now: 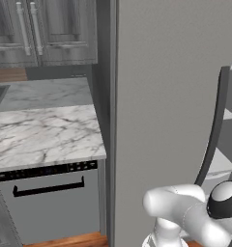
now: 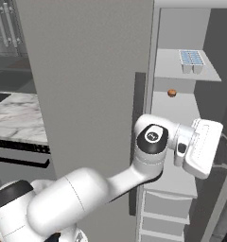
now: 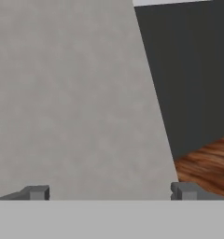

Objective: Open the freezer door, pick up the ice cube tray from the freezer, and place it on the dining counter.

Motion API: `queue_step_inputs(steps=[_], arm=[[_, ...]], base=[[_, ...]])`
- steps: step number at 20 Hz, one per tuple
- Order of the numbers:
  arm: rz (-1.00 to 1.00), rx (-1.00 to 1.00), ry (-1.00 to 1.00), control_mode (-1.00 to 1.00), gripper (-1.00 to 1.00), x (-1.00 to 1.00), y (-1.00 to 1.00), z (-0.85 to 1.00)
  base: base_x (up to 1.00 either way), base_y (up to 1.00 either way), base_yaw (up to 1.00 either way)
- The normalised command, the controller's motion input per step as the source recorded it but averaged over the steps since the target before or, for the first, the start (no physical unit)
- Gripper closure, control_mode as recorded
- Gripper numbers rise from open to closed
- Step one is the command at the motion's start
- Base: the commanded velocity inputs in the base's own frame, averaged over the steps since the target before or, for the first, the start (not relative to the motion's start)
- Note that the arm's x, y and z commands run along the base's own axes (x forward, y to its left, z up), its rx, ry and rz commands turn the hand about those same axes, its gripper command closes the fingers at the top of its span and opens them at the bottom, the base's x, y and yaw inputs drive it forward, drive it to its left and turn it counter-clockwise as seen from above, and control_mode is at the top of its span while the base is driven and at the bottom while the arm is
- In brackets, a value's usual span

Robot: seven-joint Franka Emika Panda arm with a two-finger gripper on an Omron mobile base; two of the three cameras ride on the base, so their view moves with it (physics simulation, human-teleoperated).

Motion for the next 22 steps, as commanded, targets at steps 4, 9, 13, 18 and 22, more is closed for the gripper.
queue_step_inputs(steps=[4,9,13,18,22], arm=[[0.00,0.00,0.00,-1.00,-1.00,-0.02,-0.23,0.00],[0.00,0.00,0.00,-1.00,-1.00,0.00,-0.07,0.00],[0.00,0.00,0.00,-1.00,-1.00,0.01,-0.08,0.00],[0.00,0.00,0.00,-1.00,-1.00,0.08,-0.23,0.00],[0.00,0.00,0.00,-1.00,-1.00,0.11,-0.26,0.00]], base=[[0.00,0.00,0.00],[0.00,0.00,0.00],[0.00,0.00,0.00],[0.00,0.00,0.00],[0.00,0.00,0.00]])
